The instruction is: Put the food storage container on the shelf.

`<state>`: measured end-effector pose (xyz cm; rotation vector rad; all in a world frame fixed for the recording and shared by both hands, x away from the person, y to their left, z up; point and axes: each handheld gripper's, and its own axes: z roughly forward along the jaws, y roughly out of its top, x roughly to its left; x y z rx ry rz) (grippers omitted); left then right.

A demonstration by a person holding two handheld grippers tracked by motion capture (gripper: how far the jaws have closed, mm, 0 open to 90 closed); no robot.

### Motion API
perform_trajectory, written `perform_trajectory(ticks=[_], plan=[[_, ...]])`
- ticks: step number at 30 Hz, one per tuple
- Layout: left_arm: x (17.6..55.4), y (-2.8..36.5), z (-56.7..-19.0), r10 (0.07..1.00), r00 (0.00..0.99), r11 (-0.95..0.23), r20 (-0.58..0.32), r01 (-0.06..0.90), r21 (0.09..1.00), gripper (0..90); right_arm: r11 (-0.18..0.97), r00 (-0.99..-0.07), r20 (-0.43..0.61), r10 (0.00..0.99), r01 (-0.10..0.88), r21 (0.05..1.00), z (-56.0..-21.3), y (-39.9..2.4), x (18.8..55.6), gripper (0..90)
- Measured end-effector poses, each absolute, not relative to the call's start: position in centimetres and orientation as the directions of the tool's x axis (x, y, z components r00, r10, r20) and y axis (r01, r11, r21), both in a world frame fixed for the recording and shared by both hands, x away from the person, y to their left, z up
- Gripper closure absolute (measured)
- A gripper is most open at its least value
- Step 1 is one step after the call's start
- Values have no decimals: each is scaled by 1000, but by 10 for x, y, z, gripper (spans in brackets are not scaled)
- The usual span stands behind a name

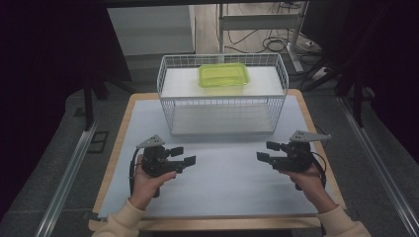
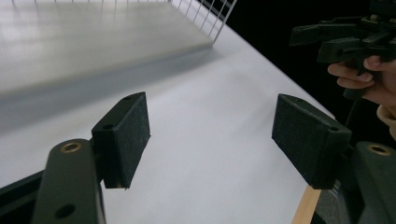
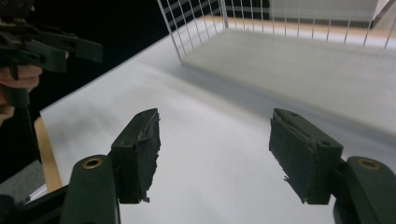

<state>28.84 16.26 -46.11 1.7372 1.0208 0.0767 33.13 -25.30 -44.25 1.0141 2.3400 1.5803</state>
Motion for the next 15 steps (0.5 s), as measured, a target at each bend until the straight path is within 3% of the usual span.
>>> perform_trajectory(ticks=[7,15], plan=[[284,163,-490,668,611,-82,-425,627,775,273,279,-750,248,612,499,820,-477,-250,326,332],[282,159,-496,672,621,-115,-403,625,772,272,296,-754,236,613,496,817,-481,-246,325,325]])
